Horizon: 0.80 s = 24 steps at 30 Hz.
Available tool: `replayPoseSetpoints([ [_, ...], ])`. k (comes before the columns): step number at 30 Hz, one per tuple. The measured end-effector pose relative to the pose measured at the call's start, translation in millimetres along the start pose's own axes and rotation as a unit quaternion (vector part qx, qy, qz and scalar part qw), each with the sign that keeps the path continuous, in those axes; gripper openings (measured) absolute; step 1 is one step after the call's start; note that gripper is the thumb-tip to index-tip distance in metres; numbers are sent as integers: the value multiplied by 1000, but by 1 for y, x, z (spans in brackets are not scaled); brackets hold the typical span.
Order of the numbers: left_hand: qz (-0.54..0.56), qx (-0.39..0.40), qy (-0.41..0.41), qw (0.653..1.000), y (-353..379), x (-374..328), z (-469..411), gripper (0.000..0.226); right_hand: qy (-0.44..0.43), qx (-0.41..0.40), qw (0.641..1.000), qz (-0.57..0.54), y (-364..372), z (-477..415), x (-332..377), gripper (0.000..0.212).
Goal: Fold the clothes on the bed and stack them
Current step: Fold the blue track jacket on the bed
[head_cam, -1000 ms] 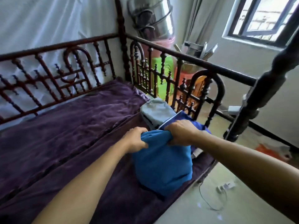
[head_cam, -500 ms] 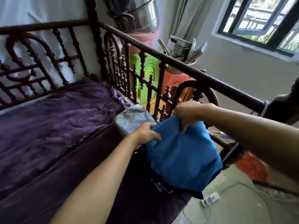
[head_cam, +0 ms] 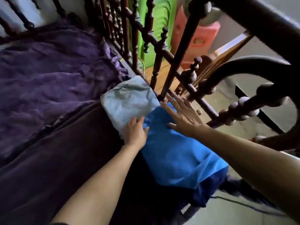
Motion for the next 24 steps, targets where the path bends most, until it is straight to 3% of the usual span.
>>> replayPoseSetpoints([
  [2,-18,7,-5,1000,20,14,-2,40,18,11,999,-49,30,9,3,71],
  [5,4,40,-26,999,36,25,-4,38,85,140,978,-129,74,25,-1,91],
  [7,42,63,-41,996,36,29,-3,34,86,160,972,-151,85,31,-3,95],
  [13,2,79,-89,993,14,19,37,59,107,212,964,-120,82,51,-8,67],
  [15,-3,56,-116,992,0,9,67,59,99,231,965,-68,76,58,-8,65],
  [18,14,45,-167,985,-19,0,131,42,78,241,967,16,54,70,1,64],
  [21,26,51,-211,976,-38,3,206,34,21,220,975,38,15,79,26,43],
  [24,39,10,-269,962,-64,18,284,29,-47,195,979,28,-24,91,73,34],
])
Point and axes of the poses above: each hand's wrist, its own z-axis away from the middle knuckle, its own y-axis out of the palm, x = y × z, the point moved 5 cm from there along -z, towards the middle knuckle, and after that the axes turned 6 degrees about y, right-handed, at the moved point
